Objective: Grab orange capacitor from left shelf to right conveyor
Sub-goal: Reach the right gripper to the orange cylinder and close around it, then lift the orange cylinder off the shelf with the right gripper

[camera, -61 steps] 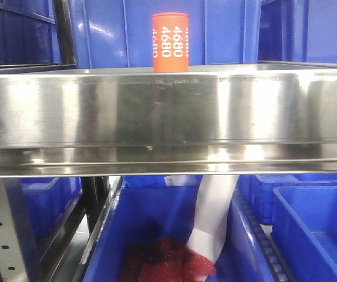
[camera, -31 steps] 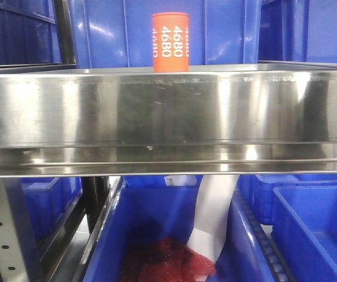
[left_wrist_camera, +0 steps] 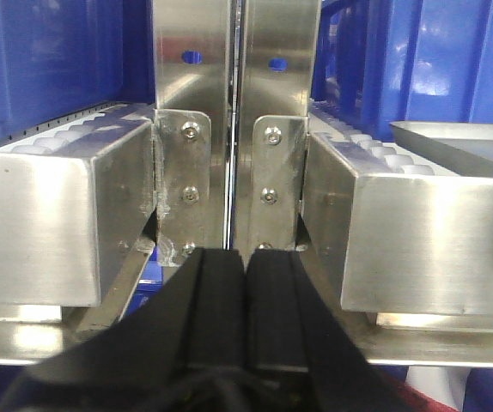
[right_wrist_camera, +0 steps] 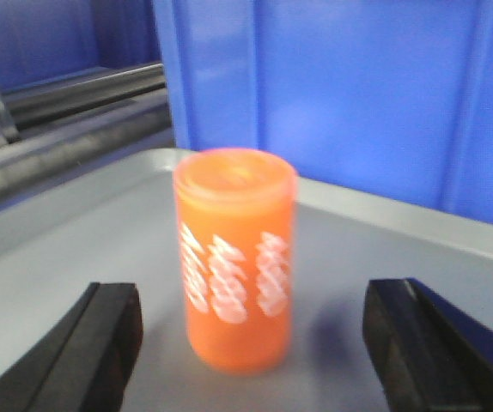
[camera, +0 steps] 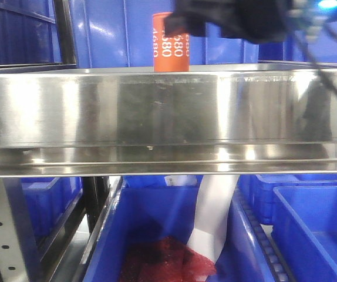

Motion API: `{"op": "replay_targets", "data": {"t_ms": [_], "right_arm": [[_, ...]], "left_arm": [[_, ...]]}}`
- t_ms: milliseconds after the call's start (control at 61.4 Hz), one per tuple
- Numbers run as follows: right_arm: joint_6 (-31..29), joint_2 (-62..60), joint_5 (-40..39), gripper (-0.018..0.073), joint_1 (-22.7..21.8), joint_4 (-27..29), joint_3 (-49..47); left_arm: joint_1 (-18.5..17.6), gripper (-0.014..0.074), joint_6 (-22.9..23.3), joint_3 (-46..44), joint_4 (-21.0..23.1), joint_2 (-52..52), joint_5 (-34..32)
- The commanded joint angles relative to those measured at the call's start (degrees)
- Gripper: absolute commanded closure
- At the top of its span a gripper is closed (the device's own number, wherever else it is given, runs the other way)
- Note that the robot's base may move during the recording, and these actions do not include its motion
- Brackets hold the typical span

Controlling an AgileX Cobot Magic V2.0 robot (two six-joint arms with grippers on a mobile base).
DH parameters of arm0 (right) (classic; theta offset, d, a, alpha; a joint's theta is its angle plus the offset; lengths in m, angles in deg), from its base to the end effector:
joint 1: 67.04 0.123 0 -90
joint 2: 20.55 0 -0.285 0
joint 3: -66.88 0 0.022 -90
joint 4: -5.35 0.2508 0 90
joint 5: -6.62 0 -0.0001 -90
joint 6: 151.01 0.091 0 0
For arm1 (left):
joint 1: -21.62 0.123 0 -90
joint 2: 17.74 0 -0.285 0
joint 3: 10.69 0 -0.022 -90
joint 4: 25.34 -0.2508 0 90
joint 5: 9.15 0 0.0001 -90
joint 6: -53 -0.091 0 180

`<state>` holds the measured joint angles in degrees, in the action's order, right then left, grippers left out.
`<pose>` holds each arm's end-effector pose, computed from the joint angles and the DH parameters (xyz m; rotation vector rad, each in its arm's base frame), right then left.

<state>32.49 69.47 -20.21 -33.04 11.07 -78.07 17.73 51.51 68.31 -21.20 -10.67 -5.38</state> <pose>0.2576 0.1688 0.2686 -0.3500 1.7079 0.5105 0.0567 -0.0043 0.1974 0.0208 1.5684 -0.0933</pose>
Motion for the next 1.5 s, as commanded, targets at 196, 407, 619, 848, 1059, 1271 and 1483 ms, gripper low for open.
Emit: {"op": "replay_targets", "data": {"t_ms": [196,407,619,848,1059,1271,1483], "right_arm": [[0.5,3.9,-6.2,-0.0064,0.2,0.1,-8.2],[0.5,8.5,-7.2,-0.0064,-0.1,0.1,-10.4],[0.5,11.9,-8.2,-0.0016,-0.2,0.1,-12.8],[0.5,10.0,-6.9,0.0389,-0.2,0.1,-13.5],[0.4,3.5,-0.8,0.0484,-1.2,0.1,-13.2],[0.4,-7.8,3.4,0.0484,-8.8,-4.2,-5.2],[0.4,-25.1,9.9,0.0484,-17.9,-5.2,6.9]], "left_arm": [[-0.4,0.0723,0.1,-0.3,0.1,-0.6,-5.0],[-0.4,0.0723,0.1,-0.3,0.1,-0.6,-5.0],[-0.4,0.0723,0.1,-0.3,0.1,-0.6,-5.0],[-0.4,0.0723,0.1,-0.3,0.1,-0.6,-5.0],[-0.4,0.0723,0.1,-0.3,0.1,-0.6,-5.0],[-0.4,0.0723,0.1,-0.3,0.1,-0.6,-5.0],[-0.4,0.0723,0.1,-0.3,0.1,-0.6,-5.0]]}}
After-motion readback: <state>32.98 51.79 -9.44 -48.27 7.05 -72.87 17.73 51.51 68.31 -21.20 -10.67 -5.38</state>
